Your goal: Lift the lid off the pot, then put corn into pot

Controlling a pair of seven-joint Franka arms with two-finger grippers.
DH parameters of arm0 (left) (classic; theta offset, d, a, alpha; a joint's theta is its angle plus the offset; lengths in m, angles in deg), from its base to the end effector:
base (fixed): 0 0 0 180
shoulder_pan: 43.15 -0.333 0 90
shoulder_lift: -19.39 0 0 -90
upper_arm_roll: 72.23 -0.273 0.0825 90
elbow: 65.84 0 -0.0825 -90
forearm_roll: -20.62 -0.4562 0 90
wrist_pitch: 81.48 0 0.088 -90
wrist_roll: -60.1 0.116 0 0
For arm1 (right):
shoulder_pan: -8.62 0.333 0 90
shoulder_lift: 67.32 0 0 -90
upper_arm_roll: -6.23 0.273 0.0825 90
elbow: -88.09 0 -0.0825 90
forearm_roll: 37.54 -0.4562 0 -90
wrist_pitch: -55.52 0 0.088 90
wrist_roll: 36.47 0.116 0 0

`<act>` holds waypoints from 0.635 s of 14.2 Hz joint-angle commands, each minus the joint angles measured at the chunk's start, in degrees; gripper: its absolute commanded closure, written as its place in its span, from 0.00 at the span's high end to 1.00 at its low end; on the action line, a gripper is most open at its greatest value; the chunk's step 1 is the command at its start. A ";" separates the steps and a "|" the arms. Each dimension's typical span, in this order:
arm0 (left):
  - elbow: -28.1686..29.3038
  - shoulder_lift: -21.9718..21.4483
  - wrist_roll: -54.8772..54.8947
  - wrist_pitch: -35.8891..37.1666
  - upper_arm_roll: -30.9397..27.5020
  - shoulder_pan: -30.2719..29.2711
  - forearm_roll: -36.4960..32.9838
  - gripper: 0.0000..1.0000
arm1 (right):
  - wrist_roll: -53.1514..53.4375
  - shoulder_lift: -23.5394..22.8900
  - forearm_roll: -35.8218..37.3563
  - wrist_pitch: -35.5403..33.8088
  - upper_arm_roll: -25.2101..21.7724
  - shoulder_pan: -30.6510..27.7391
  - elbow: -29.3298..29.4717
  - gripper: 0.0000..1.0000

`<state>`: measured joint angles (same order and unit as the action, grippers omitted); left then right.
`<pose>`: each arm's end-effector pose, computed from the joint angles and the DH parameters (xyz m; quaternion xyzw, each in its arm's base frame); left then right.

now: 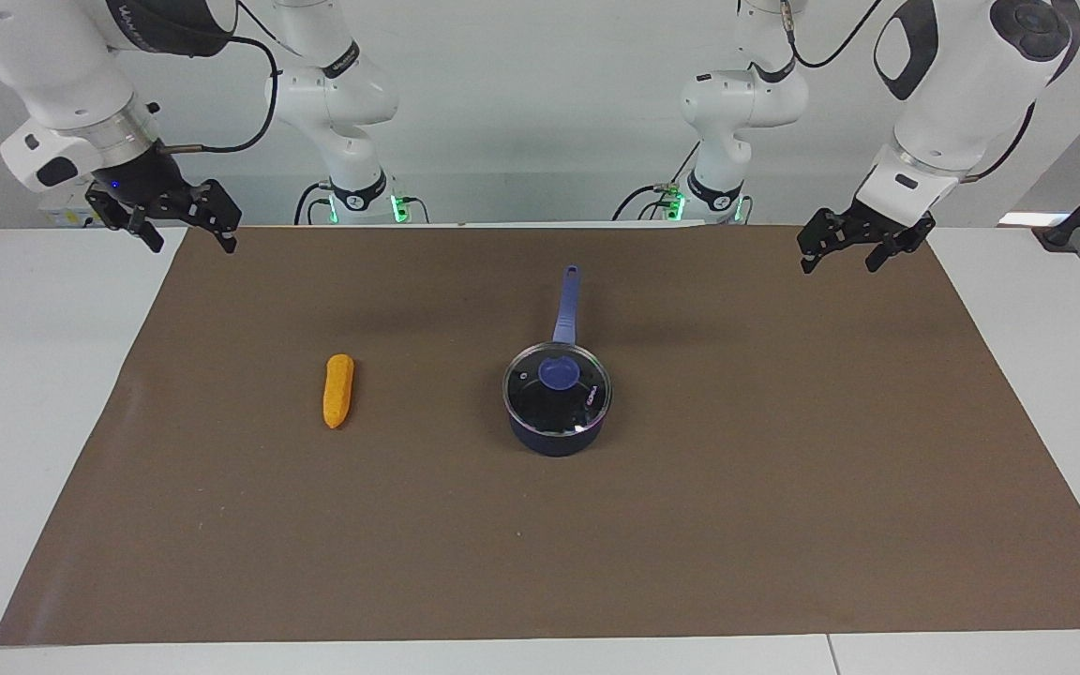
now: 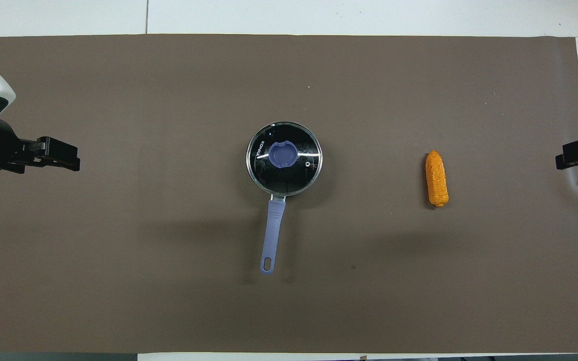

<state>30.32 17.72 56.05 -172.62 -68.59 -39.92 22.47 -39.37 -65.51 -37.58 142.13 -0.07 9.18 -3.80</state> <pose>0.6119 -0.0778 0.5339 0.9992 -0.0238 -0.0306 0.0123 0.6079 -0.0618 0.5691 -0.9992 0.0247 0.0301 0.0044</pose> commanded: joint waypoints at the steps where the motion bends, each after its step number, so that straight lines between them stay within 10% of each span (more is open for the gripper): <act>1: -0.01 -0.62 0.18 0.87 0.05 -0.16 0.78 1.00 | 0.96 -0.24 -0.05 0.05 0.14 -0.04 0.66 1.00; 9: -0.01 -0.44 -0.16 -0.43 0.14 0.02 0.78 1.00 | 2.72 -0.40 0.30 10.93 0.67 1.89 -4.44 1.00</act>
<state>30.32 17.73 56.05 -172.70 -68.51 -39.91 22.48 -38.47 -65.74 -37.58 149.11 0.29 9.93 -6.00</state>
